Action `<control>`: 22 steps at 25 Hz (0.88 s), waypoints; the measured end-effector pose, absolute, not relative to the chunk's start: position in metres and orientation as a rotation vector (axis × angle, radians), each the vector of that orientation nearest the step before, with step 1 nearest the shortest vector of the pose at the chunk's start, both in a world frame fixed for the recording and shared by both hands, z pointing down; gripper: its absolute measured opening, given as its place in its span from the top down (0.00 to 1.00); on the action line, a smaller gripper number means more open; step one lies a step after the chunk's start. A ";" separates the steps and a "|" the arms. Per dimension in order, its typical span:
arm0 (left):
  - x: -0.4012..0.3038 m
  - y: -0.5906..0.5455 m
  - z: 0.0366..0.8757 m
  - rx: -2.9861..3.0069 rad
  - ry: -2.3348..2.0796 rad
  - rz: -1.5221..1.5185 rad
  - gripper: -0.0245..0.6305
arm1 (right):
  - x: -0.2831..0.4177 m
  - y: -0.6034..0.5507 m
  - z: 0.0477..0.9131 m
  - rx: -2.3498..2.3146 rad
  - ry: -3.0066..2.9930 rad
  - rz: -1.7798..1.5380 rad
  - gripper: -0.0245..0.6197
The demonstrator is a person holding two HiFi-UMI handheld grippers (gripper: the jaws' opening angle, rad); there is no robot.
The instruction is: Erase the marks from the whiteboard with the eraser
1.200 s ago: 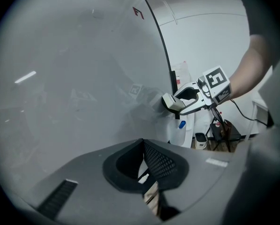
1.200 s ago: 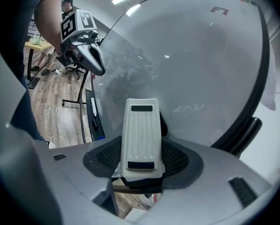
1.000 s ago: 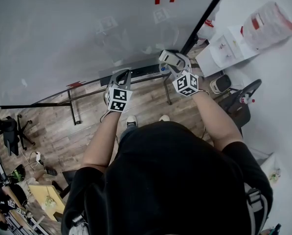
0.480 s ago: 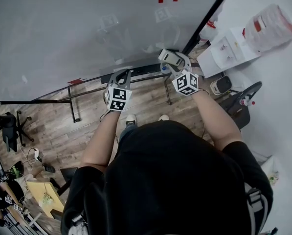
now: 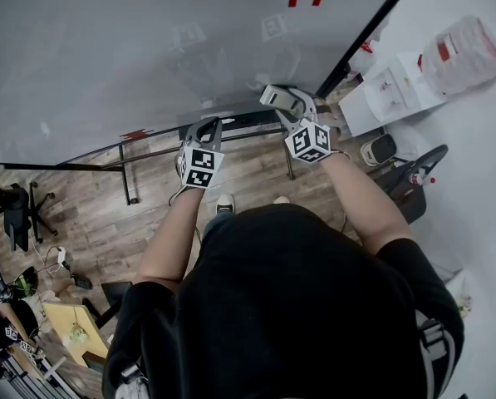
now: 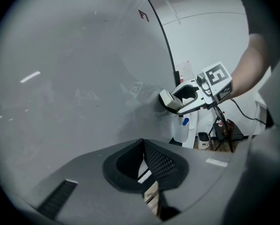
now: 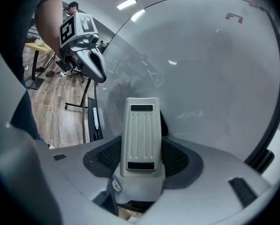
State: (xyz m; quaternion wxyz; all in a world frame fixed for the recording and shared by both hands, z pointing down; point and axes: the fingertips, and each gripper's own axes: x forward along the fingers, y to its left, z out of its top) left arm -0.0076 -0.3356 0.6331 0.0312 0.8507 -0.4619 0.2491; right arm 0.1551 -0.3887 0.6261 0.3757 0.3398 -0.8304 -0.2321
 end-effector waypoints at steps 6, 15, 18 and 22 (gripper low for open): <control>-0.029 -0.335 0.635 2.598 -1.442 0.775 0.95 | 0.125 -0.387 0.629 0.845 -2.144 -0.609 0.57; -0.046 -0.333 0.636 2.593 -1.439 0.777 0.94 | 0.101 -0.383 0.634 0.833 -2.155 -0.599 0.57; -0.048 -0.334 0.636 2.597 -1.437 0.777 0.95 | 0.100 -0.383 0.634 0.840 -2.153 -0.595 0.57; -0.048 -0.334 0.636 2.606 -1.423 0.781 0.94 | 0.100 -0.384 0.634 0.849 -2.149 -0.591 0.57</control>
